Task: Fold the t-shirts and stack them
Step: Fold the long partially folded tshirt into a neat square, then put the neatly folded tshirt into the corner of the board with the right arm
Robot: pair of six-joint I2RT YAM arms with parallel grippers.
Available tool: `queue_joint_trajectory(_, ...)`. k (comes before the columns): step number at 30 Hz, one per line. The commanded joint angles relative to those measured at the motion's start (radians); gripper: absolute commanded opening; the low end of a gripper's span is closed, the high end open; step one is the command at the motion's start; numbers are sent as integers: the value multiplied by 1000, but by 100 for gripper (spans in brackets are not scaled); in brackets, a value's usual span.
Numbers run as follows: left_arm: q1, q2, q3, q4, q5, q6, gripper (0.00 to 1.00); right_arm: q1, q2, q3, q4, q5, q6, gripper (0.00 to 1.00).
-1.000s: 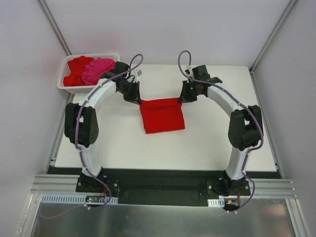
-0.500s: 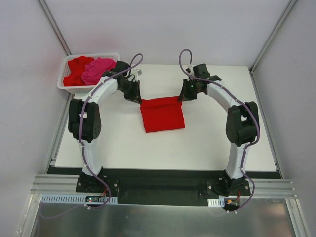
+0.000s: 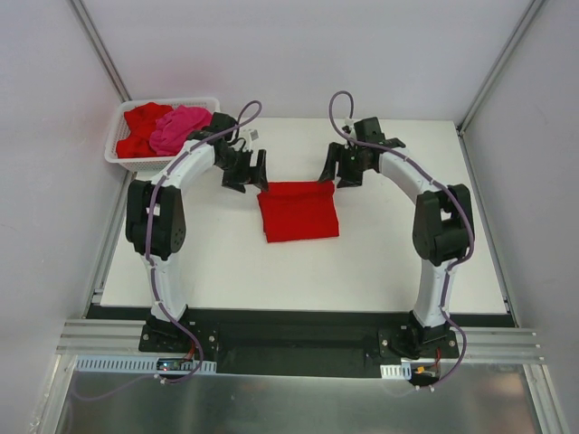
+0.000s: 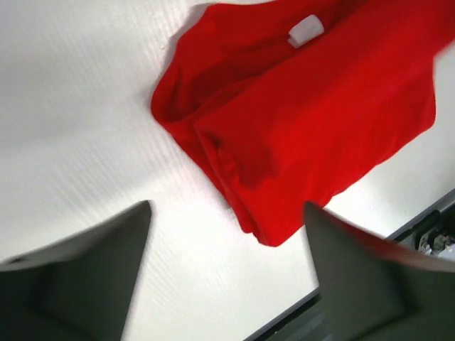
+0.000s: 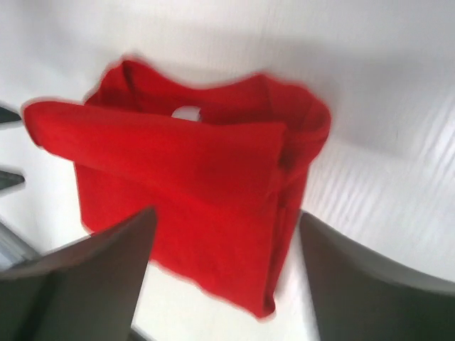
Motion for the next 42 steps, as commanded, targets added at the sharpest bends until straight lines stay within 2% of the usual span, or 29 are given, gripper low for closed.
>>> queue_joint_trajectory(1, 29, -35, 14, -39, -67, 23, 99, -27, -48, 2, 18, 77, -6, 100)
queue_joint_trajectory(5, 29, -75, -14, -41, -80, 26, 99, -21, -101, -46, 23, 105, -17, 100)
queue_joint_trajectory(10, 27, -138, -43, -42, -86, 24, 100, 6, -168, -118, 39, 67, -20, 100)
queue_joint_trajectory(14, 17, -179, -70, -42, -73, 20, 99, 89, -205, -143, 47, 41, -32, 100)
queue_joint_trajectory(20, 12, -265, -142, -41, -148, 13, 99, 220, -158, -32, -26, 30, -95, 100)
queue_joint_trajectory(25, 41, -360, -218, -57, -196, -23, 99, 246, -93, 17, -79, 18, -135, 99)
queue_joint_trajectory(29, 83, -477, -328, -64, -231, -48, 99, 273, -49, 71, -168, 68, -167, 99)
queue_joint_trajectory(33, 99, -566, -394, -70, -238, -49, 100, 287, -53, 43, -188, 143, -172, 99)
queue_joint_trajectory(42, 115, -672, -517, -41, -95, -82, 99, 341, 71, 216, -376, 317, -236, 100)
